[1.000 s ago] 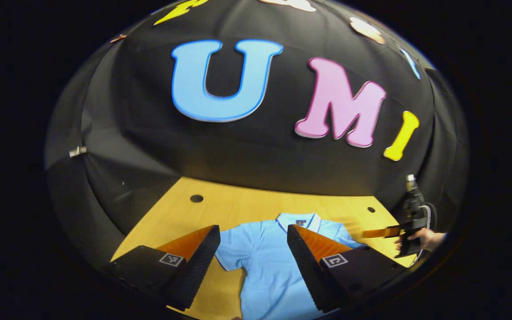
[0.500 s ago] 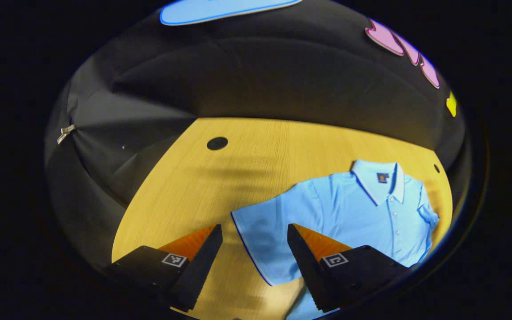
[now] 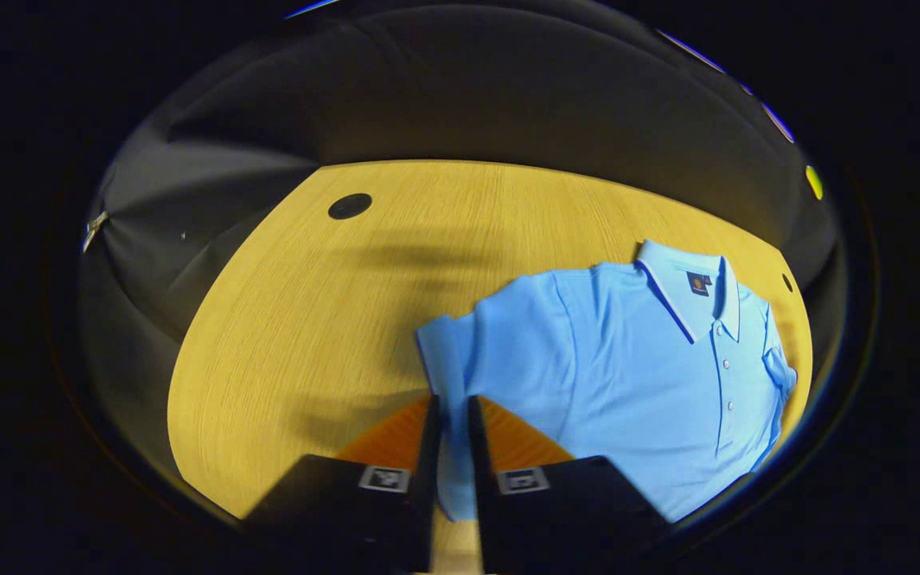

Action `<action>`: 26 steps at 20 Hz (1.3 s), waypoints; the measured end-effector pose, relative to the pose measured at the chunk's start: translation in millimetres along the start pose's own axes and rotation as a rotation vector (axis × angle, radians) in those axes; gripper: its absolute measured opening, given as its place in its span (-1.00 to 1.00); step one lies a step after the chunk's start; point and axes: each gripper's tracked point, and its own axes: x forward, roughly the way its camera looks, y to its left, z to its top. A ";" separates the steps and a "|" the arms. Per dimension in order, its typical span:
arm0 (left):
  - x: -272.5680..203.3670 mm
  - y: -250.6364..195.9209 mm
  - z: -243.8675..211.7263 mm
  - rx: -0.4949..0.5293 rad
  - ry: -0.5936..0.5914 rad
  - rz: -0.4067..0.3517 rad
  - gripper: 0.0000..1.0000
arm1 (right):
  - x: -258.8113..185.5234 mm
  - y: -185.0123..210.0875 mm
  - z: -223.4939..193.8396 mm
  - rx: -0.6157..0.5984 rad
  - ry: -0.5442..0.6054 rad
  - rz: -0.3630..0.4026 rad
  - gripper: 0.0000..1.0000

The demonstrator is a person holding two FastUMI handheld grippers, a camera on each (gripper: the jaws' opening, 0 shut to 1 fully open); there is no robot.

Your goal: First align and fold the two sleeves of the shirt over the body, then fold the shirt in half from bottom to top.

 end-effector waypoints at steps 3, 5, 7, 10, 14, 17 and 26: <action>-3.2 -15.9 5.8 -0.017 -0.005 -0.052 -0.82 | -2.1 0.0 -0.1 -0.013 -0.002 -0.001 0.60; -17.9 -24.3 18.9 -0.038 -0.053 -0.093 -0.87 | -3.6 0.3 2.0 -0.012 -0.013 -0.001 0.60; -49.1 -47.7 42.6 -0.028 -0.148 -0.198 -0.87 | -6.6 0.7 4.5 -0.009 -0.026 0.001 0.60; -77.6 -90.4 54.3 0.076 -0.220 -0.317 -0.87 | -7.4 1.9 1.9 -0.015 -0.027 0.002 0.60; -53.1 -113.0 19.5 0.183 -0.076 -0.288 -0.96 | -7.6 11.5 -5.0 -0.030 -0.018 0.016 0.60; -34.6 -119.2 -13.9 0.187 0.058 -0.263 -0.72 | -9.9 9.4 -19.5 -0.063 0.010 0.003 0.59; -167.0 -81.6 -39.1 0.047 -0.071 -0.350 0.90 | -45.7 27.2 -59.7 -0.024 0.043 0.029 0.60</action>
